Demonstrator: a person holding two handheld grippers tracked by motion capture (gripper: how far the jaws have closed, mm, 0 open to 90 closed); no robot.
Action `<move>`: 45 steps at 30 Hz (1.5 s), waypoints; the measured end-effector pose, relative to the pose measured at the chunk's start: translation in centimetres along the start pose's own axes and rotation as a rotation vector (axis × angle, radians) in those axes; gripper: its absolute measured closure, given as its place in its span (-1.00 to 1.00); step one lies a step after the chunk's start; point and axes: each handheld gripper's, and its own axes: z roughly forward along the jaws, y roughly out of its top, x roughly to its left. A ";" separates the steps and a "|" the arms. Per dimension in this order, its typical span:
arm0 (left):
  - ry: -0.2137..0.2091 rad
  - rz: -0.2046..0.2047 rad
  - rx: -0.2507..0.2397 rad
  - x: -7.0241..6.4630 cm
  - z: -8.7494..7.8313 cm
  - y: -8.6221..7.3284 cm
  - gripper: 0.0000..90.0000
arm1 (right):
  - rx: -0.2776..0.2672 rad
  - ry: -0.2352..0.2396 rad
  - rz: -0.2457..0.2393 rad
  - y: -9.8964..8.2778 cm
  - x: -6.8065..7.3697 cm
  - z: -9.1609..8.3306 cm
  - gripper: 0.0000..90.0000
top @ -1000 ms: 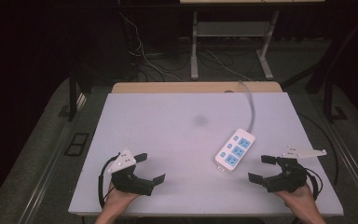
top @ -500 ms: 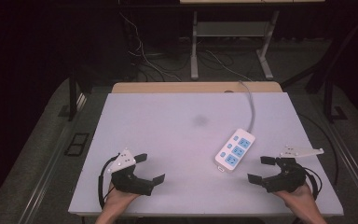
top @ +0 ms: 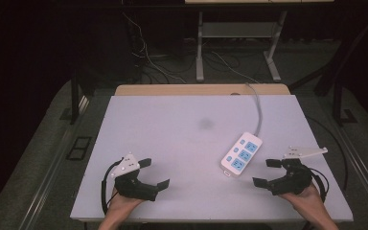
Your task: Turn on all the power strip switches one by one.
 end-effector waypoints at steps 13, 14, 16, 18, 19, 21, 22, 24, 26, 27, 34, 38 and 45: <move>-0.002 0.002 0.006 0.0 0.1 0.0 -1.00 | 0.043 0.012 -0.032 1.9 0.0 0.4 -0.99; -0.001 0.001 0.006 0.0 0.0 0.0 -1.00 | 0.051 0.016 -0.037 2.2 0.0 0.5 -0.99; -0.002 0.003 0.006 0.0 0.0 0.0 -1.00 | 0.057 0.017 -0.041 2.5 0.0 0.7 -0.99; -0.002 0.000 0.006 0.0 0.0 0.0 -1.00 | 0.064 0.018 -0.048 2.8 0.0 0.9 -0.99; -0.004 -0.002 0.006 0.0 0.1 0.0 -1.00 | 0.068 0.020 -0.049 3.0 0.1 1.0 -0.99; -0.005 -0.002 0.007 0.0 0.1 0.0 -1.00 | 0.075 0.024 -0.053 3.2 0.1 1.1 -0.99; -0.006 -0.001 0.008 0.0 0.1 0.0 -1.00 | 0.082 0.027 -0.053 3.3 0.0 1.2 -0.99; -0.008 0.000 0.009 0.0 0.1 -0.1 -1.00 | 0.088 0.029 -0.055 3.4 0.0 1.4 -0.99; -0.009 0.000 0.009 0.0 0.1 -0.1 -1.00 | 0.102 0.031 -0.059 3.6 -0.1 1.6 -0.99; -0.010 0.000 0.008 0.0 0.1 -0.1 -1.00 | 0.108 0.033 -0.058 3.7 -0.1 1.7 -0.99; -0.012 0.004 0.012 0.0 0.2 -0.1 -1.00 | 0.117 0.043 -0.067 4.7 -0.2 2.2 -0.99; -0.010 0.002 0.011 0.0 0.2 -0.1 -1.00 | 0.128 0.045 -0.077 5.2 -0.2 2.6 -0.99; -0.011 0.000 0.011 0.0 0.2 -0.1 -1.00 | 0.153 0.052 -0.090 6.1 -0.2 3.7 -0.99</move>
